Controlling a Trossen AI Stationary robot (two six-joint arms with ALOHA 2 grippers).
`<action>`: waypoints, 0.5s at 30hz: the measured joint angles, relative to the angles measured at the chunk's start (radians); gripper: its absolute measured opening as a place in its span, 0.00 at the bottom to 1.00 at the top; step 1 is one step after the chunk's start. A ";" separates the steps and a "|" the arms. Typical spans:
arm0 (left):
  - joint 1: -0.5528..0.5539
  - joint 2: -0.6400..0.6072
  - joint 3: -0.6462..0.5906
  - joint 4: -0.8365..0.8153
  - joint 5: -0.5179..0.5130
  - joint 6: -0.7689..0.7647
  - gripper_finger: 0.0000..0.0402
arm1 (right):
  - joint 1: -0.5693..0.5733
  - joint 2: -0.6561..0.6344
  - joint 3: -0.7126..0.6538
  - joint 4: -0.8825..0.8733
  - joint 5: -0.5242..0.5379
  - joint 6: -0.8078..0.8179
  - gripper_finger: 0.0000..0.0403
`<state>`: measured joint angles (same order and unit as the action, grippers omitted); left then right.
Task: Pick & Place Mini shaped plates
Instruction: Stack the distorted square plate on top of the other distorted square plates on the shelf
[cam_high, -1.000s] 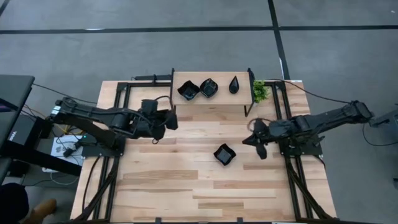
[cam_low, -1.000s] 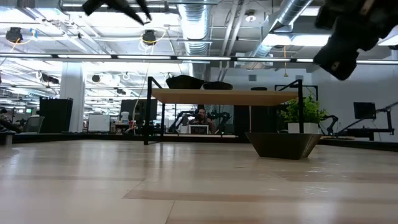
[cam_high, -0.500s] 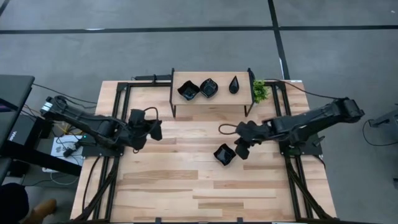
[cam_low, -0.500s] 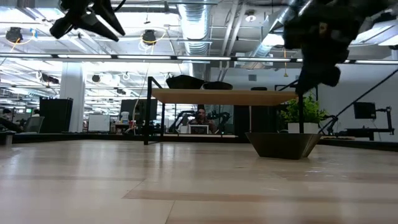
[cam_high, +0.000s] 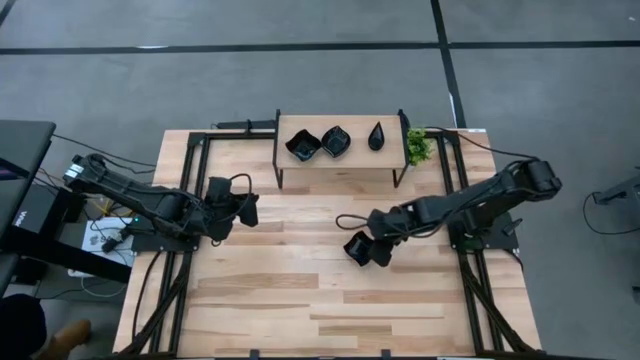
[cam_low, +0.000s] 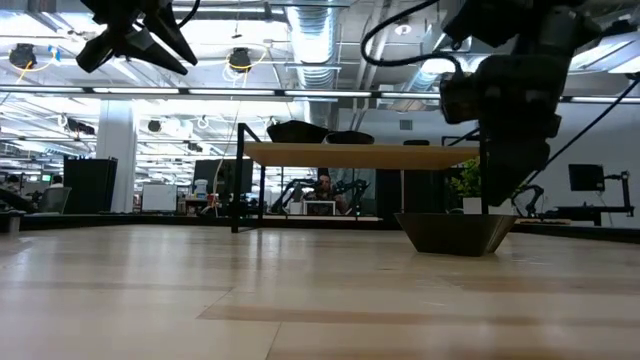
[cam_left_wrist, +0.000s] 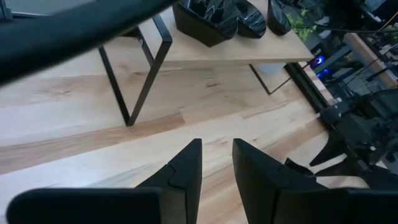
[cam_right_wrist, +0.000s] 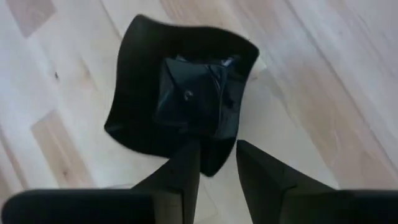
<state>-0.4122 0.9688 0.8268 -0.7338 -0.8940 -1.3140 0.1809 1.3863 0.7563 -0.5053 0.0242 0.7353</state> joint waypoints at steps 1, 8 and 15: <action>0.000 0.000 0.000 -0.001 0.000 0.000 0.23 | -0.005 0.011 0.000 0.013 -0.001 0.000 0.25; 0.000 0.000 0.000 0.002 0.000 0.000 0.23 | -0.037 0.097 0.000 0.060 -0.024 -0.008 0.25; 0.000 0.000 0.000 0.002 0.000 0.000 0.23 | -0.042 0.101 0.000 0.062 -0.032 -0.011 0.23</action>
<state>-0.4122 0.9688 0.8268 -0.7319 -0.8936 -1.3140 0.1390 1.4874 0.7561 -0.4432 -0.0074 0.7246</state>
